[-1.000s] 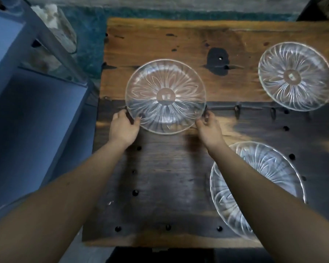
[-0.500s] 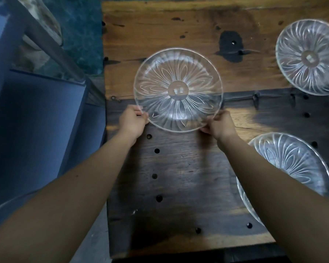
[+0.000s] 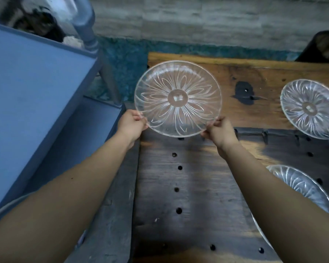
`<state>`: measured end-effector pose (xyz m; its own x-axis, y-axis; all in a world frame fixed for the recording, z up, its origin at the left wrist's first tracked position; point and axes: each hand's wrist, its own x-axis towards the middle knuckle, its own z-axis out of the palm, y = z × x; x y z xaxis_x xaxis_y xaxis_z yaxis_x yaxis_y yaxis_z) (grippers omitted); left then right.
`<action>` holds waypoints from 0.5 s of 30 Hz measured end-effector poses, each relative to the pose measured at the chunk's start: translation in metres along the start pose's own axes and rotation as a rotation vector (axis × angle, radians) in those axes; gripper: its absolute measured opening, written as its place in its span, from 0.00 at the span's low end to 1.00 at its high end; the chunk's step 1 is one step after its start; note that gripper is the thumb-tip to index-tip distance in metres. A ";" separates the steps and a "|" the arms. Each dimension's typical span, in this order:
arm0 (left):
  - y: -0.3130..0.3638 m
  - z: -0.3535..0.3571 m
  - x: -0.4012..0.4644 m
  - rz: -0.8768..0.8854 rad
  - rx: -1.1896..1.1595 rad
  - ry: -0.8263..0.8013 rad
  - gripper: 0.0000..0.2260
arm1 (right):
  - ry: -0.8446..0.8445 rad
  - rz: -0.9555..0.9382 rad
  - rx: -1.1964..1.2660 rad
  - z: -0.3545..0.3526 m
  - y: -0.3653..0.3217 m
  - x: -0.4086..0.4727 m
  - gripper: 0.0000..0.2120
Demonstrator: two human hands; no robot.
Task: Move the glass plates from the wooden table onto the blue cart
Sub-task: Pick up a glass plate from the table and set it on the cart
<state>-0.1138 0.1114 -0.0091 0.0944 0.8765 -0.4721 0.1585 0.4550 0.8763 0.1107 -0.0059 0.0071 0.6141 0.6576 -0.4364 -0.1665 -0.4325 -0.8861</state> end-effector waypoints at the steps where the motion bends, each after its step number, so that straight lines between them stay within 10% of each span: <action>1: 0.008 -0.021 -0.004 0.014 -0.018 0.035 0.07 | -0.041 -0.025 -0.003 0.018 -0.009 -0.009 0.06; 15: 0.037 -0.247 -0.049 0.066 -0.168 0.387 0.08 | -0.377 -0.176 -0.072 0.222 -0.067 -0.081 0.12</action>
<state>-0.3554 0.1245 0.0703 -0.2824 0.8845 -0.3715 -0.0013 0.3869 0.9221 -0.0992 0.1070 0.0675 0.3012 0.8990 -0.3181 -0.0219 -0.3269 -0.9448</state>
